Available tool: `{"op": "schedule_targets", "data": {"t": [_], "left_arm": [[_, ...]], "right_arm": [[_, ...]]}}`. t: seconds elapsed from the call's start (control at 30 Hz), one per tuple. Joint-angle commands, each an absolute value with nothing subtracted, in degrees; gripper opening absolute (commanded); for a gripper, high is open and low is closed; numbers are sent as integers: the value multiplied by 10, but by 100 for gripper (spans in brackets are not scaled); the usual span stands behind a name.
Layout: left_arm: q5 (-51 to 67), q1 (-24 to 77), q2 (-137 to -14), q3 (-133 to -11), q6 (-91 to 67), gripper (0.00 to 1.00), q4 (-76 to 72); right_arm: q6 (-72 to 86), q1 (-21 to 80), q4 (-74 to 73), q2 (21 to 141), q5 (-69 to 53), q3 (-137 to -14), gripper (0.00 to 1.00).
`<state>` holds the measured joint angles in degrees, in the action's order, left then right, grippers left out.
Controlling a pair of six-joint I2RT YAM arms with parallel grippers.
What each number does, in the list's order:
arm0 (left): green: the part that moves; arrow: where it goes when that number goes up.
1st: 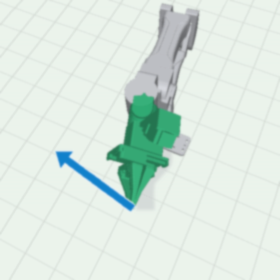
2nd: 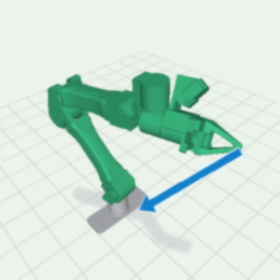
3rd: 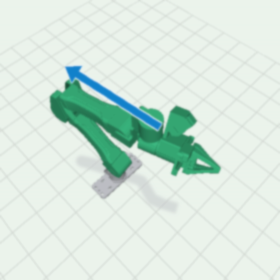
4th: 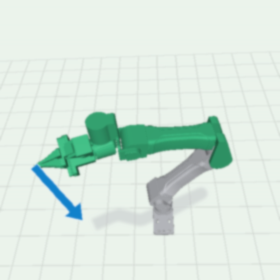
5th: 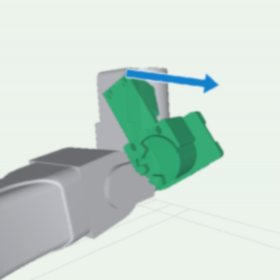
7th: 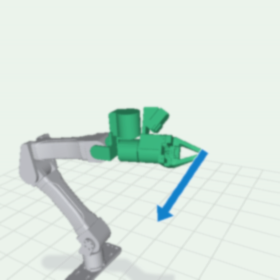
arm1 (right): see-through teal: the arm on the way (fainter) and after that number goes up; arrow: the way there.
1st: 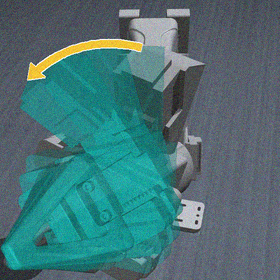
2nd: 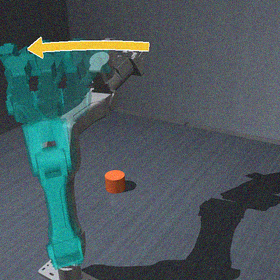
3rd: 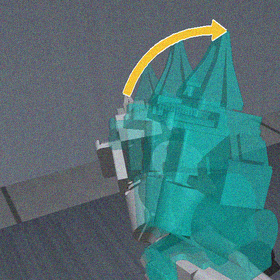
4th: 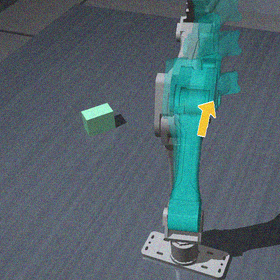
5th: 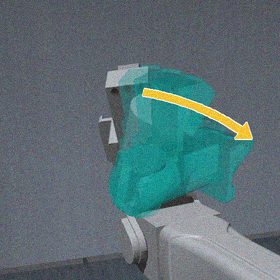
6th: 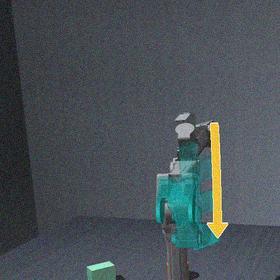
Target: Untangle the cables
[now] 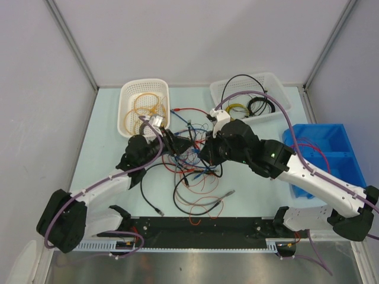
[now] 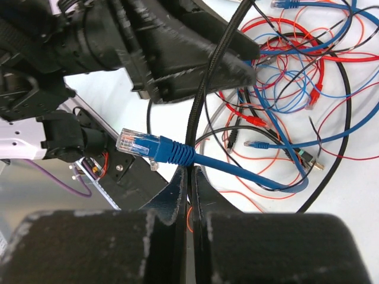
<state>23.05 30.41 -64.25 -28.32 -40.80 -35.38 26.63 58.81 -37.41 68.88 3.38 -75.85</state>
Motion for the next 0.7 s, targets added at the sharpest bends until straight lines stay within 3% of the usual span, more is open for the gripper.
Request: {"op": "schedule_targets", "data": {"t": [0.0, 0.03, 0.07, 0.27, 0.5, 0.67], "left_arm": [[276, 308, -674, -323, -407, 27, -428], [272, 308, -678, -329, -406, 11, -415], [266, 308, -679, -344, -401, 0, -394], [234, 264, -636, -367, -417, 0, -238], [221, 112, -552, -356, -434, 0, -70], [222, 109, -567, -349, -445, 0, -60]], "right_arm": [[278, 592, -351, 664, 24, -768, 0], [277, 592, -353, 662, 25, -767, 0], [275, 592, -354, 661, 30, -767, 0], [265, 577, -368, 633, 40, -768, 0], [258, 533, -404, 557, 47, -767, 0], [256, 506, -410, 519, 41, -768, 0]]}}
